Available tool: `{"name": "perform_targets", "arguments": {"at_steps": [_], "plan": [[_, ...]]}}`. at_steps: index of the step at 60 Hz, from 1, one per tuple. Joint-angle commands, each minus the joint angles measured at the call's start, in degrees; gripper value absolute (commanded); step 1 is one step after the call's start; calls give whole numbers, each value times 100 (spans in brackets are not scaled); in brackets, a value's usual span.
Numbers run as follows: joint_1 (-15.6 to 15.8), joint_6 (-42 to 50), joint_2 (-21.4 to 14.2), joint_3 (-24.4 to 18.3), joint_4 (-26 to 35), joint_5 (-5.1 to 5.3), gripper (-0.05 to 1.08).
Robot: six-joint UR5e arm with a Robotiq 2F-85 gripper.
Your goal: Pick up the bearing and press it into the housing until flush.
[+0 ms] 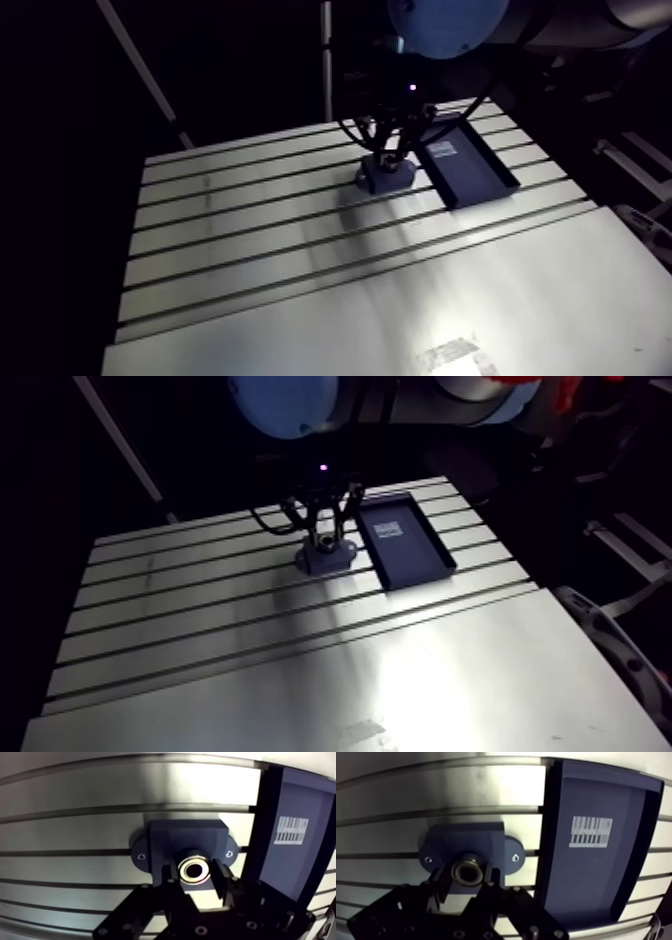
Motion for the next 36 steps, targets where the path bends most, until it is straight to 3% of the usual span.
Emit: {"name": "perform_targets", "arguments": {"at_steps": [1,36], "plan": [[7,-5,0,0,2,2,65],[7,-5,18,9,2,1,65]]}}
